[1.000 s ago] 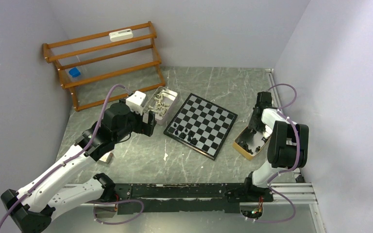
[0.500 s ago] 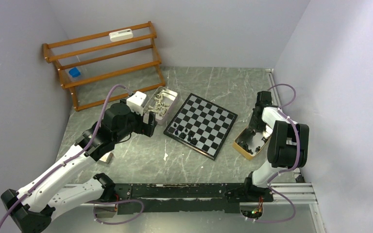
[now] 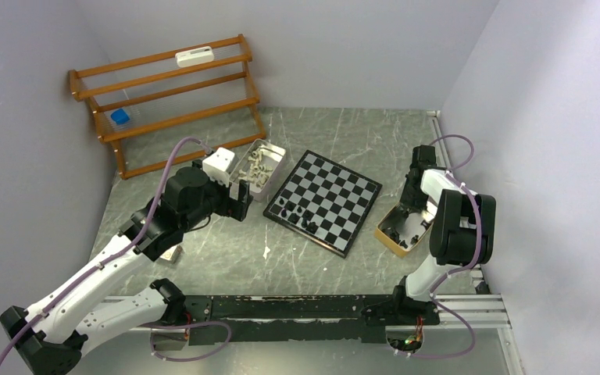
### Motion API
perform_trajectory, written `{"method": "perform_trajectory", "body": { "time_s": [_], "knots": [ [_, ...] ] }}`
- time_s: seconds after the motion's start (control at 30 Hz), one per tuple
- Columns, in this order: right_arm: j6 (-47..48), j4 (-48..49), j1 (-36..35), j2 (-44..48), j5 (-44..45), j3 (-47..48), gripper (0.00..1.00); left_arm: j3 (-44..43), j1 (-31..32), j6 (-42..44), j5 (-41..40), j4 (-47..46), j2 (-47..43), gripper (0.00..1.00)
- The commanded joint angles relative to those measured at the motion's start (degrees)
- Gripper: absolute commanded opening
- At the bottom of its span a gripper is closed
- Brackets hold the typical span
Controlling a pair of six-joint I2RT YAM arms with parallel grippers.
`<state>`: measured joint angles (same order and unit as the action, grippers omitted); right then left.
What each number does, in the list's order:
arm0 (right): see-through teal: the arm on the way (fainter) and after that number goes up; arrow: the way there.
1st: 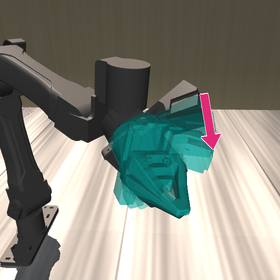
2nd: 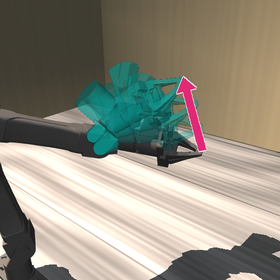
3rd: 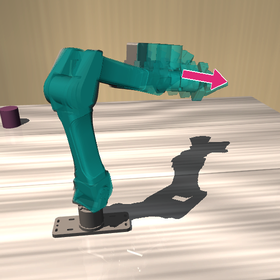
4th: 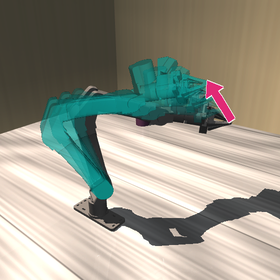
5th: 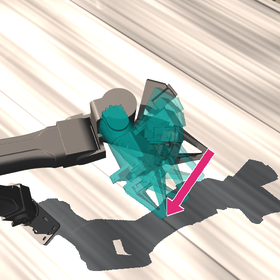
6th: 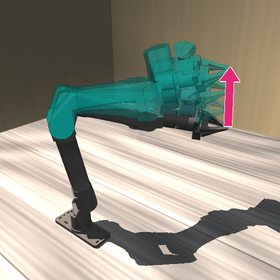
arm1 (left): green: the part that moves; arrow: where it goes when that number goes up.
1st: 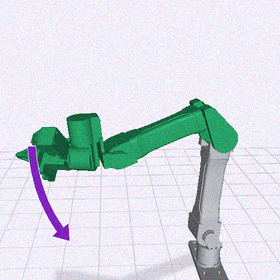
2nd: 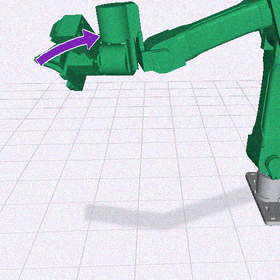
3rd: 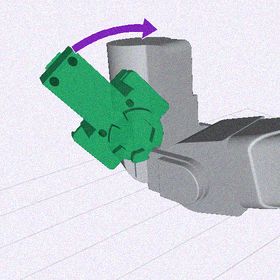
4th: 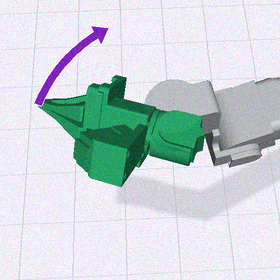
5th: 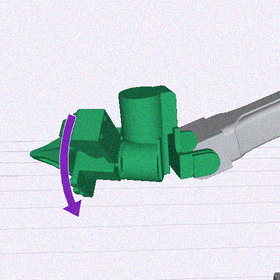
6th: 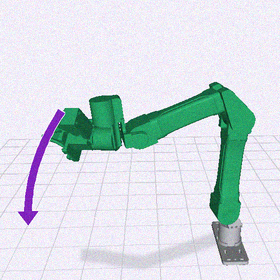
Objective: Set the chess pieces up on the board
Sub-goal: Pick up the chess piece from the storage box, then place the chess piece on the chessboard.
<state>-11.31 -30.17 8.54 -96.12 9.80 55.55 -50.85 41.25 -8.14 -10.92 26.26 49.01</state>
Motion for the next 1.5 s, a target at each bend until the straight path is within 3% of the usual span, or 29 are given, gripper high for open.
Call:
{"method": "perform_trajectory", "body": {
  "time_s": [0.0,0.23,0.47,0.6,0.9,1.17,1.47],
  "knots": [
    [0.0,-0.8,-0.3,-0.2,-0.2,0.2,0.02,0.5,0.4,0.3,-0.7,-1.4,-0.8,1.0],
    [-2.3,-0.8,-0.6,4.6,2.5,-1.3,0.0,0.6,0.4,0.2,-0.2,-1.3,-0.5,1.0],
    [-5.3,-2.2,-2.7,15.3,3.7,-1.3,0.0,0.3,0.4,-1.8,-0.1,-0.7,1.7,1.0],
    [-7.9,0.7,-10.3,21.1,4.7,-1.4,0.0,0.5,0.4,-3.2,0.5,-1.0,2.6,1.0],
    [-11.7,23.5,-26.6,29.4,0.8,-13.7,0.0,-0.2,0.2,-4.0,1.0,-0.3,6.1,1.0],
    [-13.7,45.9,-40.8,35.6,11.7,-29.2,0.0,0.0,0.2,-3.0,-1.0,0.0,6.5,1.0],
    [-9.7,55.7,-50.0,31.2,13.8,-34.4,0.0,0.2,0.1,-3.0,-1.8,0.0,6.4,1.0]
  ]
}}
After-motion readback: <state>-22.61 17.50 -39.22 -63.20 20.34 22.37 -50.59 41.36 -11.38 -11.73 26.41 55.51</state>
